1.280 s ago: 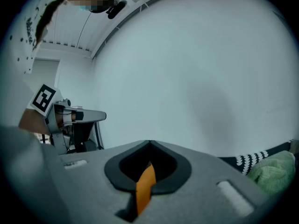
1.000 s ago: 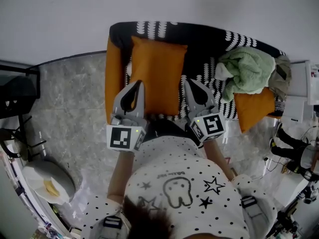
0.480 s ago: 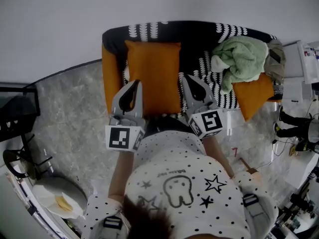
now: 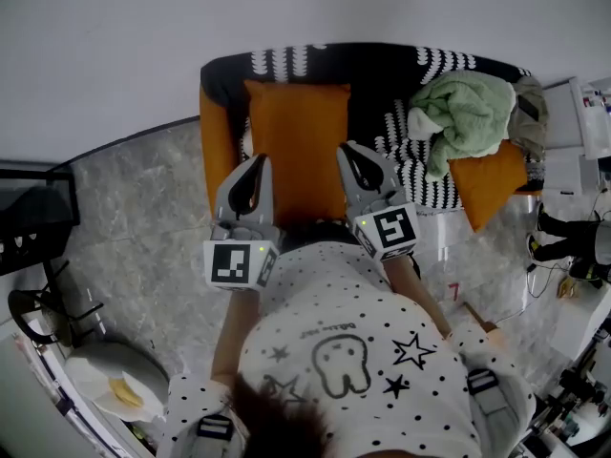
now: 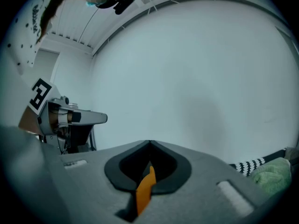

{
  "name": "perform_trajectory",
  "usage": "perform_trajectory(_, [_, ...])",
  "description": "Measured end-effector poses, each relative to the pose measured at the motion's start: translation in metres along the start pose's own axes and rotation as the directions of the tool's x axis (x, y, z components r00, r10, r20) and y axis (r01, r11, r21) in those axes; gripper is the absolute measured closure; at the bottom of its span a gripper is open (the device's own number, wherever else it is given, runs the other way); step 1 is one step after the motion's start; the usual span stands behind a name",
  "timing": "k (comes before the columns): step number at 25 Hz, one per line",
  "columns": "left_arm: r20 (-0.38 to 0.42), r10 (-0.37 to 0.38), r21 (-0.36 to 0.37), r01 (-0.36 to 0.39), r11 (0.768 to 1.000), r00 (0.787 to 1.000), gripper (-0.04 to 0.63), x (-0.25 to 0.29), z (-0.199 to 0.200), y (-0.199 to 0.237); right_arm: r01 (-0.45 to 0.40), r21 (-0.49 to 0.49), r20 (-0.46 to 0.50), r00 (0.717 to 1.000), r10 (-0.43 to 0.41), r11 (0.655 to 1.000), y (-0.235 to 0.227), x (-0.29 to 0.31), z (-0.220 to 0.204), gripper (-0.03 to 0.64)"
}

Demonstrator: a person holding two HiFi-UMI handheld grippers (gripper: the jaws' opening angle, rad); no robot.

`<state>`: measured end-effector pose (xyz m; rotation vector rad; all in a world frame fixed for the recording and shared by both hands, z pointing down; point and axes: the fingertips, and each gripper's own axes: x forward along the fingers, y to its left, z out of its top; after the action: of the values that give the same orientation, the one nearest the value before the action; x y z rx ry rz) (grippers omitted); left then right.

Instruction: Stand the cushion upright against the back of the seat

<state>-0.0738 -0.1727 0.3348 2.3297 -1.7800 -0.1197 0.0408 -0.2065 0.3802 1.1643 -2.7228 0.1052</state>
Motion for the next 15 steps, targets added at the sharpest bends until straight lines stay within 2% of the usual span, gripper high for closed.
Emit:
perform_trajectory(10, [0.016,-0.007,0.007,0.007,1.0,1.0,0.6,0.013,0.008,0.007,-0.066,0.06,0.013,0.998,0.065,0.996,0.012,0.02,0.004,0.621])
perform_trajectory(15, [0.019,-0.038,0.009,0.037,0.999,0.999,0.6,0.019,0.009,-0.004,-0.073,0.059,0.02,0.997,0.072,0.996,0.009,0.019,0.008,0.621])
